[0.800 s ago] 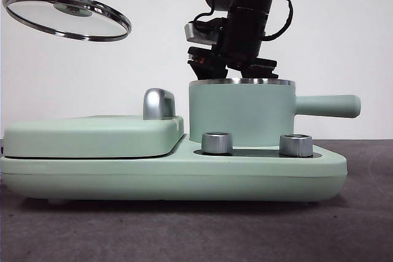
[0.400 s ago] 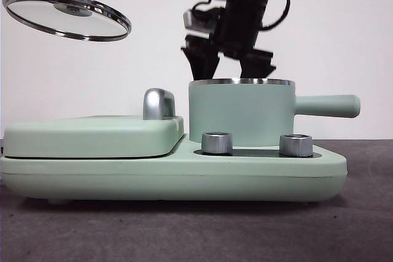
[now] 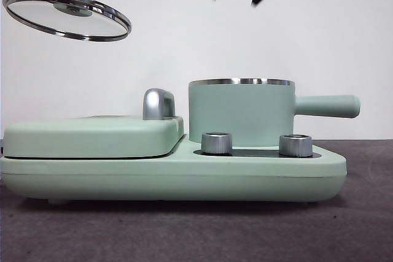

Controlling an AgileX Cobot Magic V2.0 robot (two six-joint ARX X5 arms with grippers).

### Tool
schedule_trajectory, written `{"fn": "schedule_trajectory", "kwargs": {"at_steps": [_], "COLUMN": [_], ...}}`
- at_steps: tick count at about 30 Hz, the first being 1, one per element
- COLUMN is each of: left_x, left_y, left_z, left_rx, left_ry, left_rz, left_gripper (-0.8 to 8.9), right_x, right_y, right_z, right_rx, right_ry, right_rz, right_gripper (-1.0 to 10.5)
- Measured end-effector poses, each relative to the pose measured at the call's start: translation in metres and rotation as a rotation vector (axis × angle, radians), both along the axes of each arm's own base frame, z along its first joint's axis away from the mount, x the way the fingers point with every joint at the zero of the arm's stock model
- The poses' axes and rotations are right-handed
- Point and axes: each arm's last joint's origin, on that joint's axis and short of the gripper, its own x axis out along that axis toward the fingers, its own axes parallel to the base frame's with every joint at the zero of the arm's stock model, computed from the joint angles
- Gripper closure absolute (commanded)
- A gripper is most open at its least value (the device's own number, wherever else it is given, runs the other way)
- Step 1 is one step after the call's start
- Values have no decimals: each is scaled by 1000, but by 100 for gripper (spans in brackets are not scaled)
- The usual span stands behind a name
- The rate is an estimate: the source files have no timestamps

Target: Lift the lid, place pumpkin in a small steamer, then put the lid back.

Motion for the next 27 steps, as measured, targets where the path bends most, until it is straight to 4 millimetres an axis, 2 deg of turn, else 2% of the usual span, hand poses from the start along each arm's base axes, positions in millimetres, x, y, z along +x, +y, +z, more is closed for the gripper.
{"fn": "schedule_trajectory", "kwargs": {"at_steps": [5,12,14,20,27], "left_x": [0,-1,-1,2,7], "left_y": [0,-1,-4,-22,-47], "left_z": [0,0,0,-5,-6], "left_rx": [-5,-42,-53,-55,-82], "left_ry": [2,18,23,30,-38], "left_rz": [2,-34,-61,-126,-209], "left_gripper": [798,798,798,798,798], "right_x": [-27,-77,-91,-123,-159], "right_y": [-17,-47,-56,-76,-98], "right_z": [-5,-26,-37,-73,-95], "right_rx": [38,78,67,59,95], "right_ry": [-86,-152,-156,-142,-166], "right_rz": [-13,-27,-42,-47,-72], "right_gripper": [489,530,533,537,537]}}
